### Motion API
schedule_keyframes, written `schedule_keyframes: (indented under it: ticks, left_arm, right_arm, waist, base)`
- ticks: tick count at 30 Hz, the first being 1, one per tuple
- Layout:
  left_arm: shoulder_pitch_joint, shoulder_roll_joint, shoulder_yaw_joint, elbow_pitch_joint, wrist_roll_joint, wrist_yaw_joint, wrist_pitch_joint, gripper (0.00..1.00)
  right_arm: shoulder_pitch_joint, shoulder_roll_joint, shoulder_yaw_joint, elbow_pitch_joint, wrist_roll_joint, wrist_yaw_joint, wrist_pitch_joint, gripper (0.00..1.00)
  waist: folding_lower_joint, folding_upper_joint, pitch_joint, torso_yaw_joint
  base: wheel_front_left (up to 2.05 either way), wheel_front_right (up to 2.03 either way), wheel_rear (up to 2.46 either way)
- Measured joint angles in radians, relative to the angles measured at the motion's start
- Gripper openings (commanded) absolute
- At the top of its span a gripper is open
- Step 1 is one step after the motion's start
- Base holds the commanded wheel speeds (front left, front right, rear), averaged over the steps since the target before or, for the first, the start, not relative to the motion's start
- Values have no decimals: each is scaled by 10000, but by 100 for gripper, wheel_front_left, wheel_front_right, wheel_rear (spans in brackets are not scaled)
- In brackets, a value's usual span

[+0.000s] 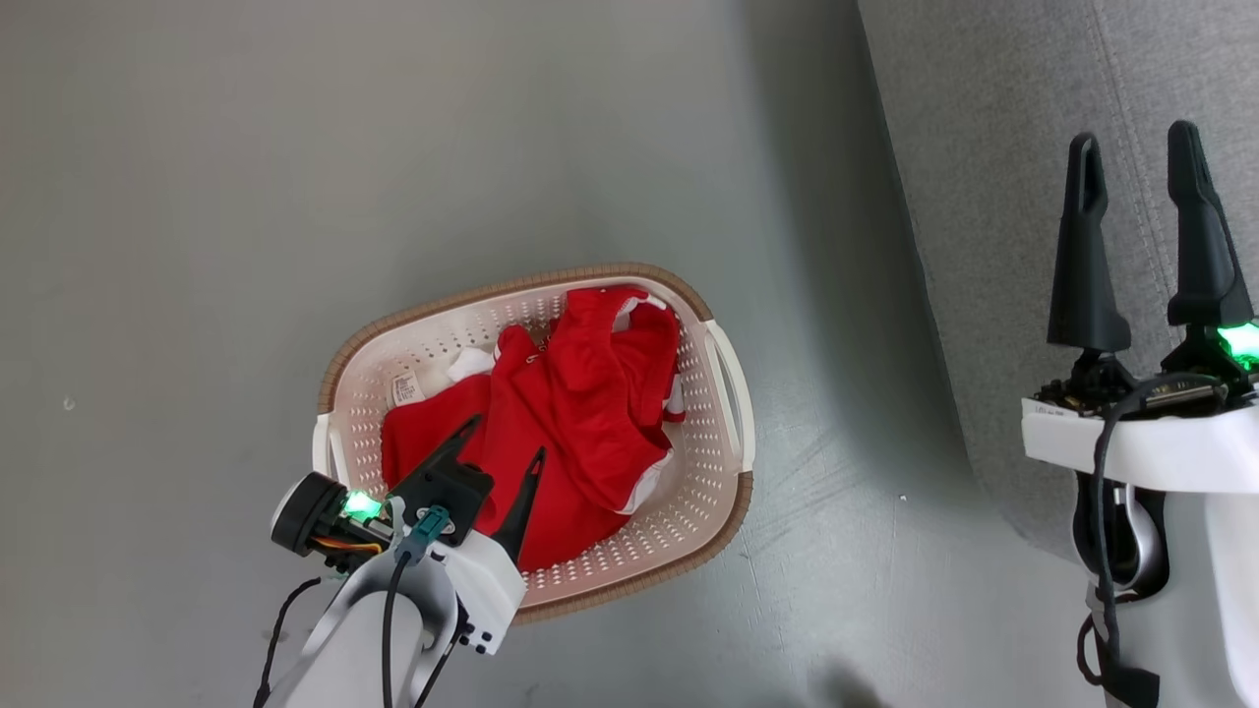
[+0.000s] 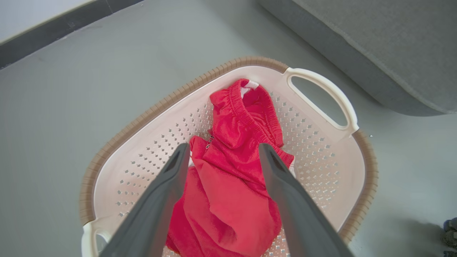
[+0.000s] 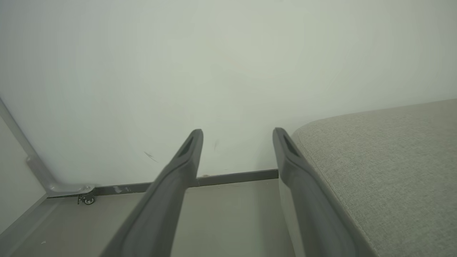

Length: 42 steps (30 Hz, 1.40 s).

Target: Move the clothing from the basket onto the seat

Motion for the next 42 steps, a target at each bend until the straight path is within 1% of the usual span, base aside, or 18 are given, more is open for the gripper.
schedule_keyframes:
  ticks: [2,25,33,38,42]
  left_arm:
    - [-68,2,-35,132,0,-130,0,100]
    - [-1336,2,-286,1478,38,-458,102,100]
    - [-1658,71,-295,1969,109,-483,345,100]
    - [-1819,265,-236,2353,109,-479,589,100]
    - [-1894,226,-199,2564,107,-445,784,100]
  right_arm:
    - [-119,-2,-10,29,56,0,0,100]
    - [-1676,-23,-56,424,163,0,-15,100]
    - [-1890,-29,-46,543,255,0,-15,100]
    - [-2045,-33,-27,577,324,0,-15,100]
    - [-2088,-36,-19,608,328,0,-15,100]
  waist:
    - [0,0,135,-20]
    - [0,0,1396,-347]
    - [0,0,1702,-431]
    - [0,0,1862,-495]
    - [-1,0,1960,-531]
  base:
    - [0,0,0]
    - [0,0,0]
    - [0,0,0]
    - [0,0,0]
    - [0,0,0]
